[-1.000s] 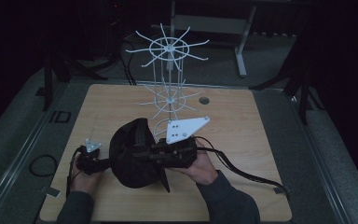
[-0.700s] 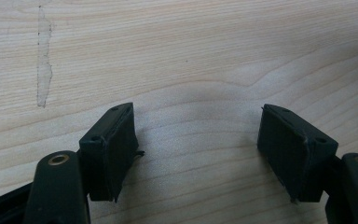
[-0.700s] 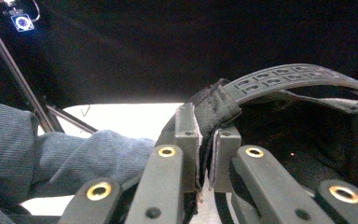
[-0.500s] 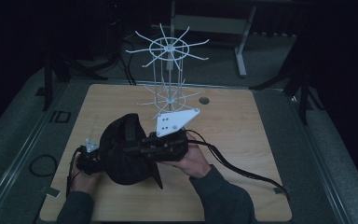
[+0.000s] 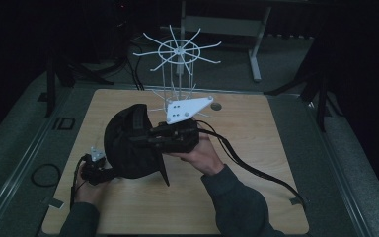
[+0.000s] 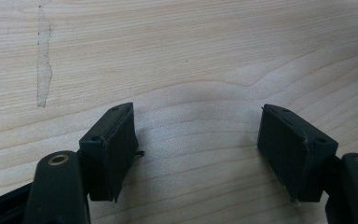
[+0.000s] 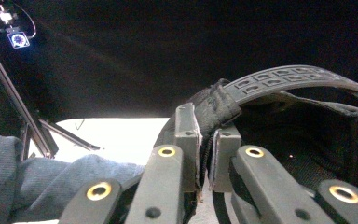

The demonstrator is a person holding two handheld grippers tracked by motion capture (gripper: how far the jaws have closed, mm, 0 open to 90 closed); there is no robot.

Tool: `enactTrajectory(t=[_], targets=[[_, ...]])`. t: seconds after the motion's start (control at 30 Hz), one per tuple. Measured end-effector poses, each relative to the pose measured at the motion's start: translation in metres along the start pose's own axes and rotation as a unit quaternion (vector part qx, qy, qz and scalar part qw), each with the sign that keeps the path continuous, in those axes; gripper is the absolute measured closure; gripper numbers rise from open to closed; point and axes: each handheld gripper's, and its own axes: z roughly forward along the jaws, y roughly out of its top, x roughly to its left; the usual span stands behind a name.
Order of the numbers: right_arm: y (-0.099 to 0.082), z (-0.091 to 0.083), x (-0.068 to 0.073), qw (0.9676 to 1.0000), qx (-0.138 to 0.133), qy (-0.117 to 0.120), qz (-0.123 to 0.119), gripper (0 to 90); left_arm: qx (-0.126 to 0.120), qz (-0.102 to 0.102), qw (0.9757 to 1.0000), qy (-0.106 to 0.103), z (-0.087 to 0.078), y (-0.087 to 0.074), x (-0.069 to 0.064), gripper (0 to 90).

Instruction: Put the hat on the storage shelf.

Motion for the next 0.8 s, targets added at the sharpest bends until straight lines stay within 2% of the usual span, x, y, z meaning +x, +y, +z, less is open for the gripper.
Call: enactTrajectory(t=[0.3,0.8], targets=[[0.016,0.006,-0.007,0.9999,-0.006,-0.005,-0.009,84.6,-0.004,-0.004,1.0,0.0,0.0,-0.001,0.0,28.4],[0.035,0.001,-0.02,0.9994,-0.033,-0.004,-0.006,84.6,-0.007,-0.005,1.0,0.0,0.0,-0.001,-0.001,28.4]])
